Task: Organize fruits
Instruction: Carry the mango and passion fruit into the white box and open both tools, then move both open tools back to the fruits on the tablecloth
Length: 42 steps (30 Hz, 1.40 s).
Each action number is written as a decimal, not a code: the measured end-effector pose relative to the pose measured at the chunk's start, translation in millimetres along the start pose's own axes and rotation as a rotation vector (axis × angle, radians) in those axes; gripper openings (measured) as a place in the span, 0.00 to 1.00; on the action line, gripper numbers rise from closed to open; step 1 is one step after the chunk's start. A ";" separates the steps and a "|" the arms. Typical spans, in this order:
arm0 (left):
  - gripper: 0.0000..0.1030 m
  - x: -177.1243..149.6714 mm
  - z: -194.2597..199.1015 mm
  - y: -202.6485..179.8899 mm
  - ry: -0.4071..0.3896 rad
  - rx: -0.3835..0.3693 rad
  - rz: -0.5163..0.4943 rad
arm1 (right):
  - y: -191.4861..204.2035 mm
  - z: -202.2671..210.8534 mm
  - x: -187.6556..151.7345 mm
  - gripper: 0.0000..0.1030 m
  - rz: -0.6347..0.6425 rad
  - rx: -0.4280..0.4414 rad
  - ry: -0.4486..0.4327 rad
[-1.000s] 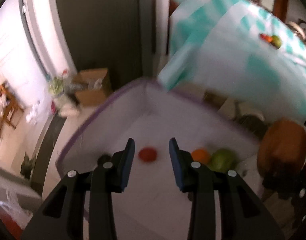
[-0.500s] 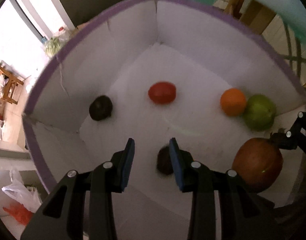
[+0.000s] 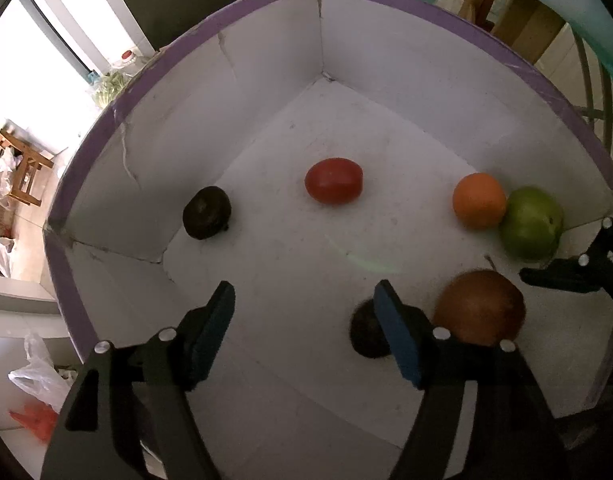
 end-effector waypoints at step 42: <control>0.98 324.2 99.5 -392.7 -0.547 -0.429 -0.170 | -402.8 265.1 -253.0 0.86 -1.101 -0.585 -0.738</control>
Point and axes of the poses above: each gripper's, at about its wrist camera, not at the fingertips, and z roughly against the way its jaws point, y to its left, x to its top, the point moved 2 cm from there along -z, roughly the way its jaws point, and after that the axes turned 11 degrees about -y, right-handed, at the moved point
